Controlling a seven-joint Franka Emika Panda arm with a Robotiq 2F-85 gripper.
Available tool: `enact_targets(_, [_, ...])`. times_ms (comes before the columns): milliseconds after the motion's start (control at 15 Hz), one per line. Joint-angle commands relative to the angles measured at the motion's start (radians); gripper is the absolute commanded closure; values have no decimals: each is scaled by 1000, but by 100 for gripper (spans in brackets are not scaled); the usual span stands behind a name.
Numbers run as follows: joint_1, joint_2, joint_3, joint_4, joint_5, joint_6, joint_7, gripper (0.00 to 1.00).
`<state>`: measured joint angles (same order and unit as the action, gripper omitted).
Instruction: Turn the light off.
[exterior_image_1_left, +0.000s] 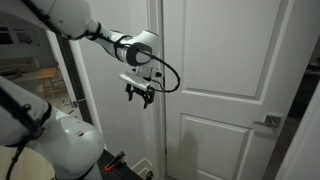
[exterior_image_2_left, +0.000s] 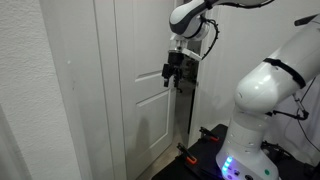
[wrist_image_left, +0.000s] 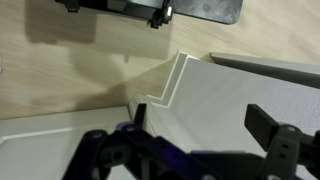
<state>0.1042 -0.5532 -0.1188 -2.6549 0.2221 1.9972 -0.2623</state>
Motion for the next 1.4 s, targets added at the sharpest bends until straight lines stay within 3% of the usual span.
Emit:
enact_targets(0, [45, 169, 9, 99, 62, 58, -96, 0])
enact_targets(400, [74, 376, 45, 270, 153, 126, -190, 0])
enact_targets(667, [69, 454, 78, 353, 315, 167, -260, 0])
enact_targets(1067, [93, 414, 170, 305, 512, 387, -517, 0])
enact_targets(1333, [128, 359, 232, 239, 566, 536, -656, 0])
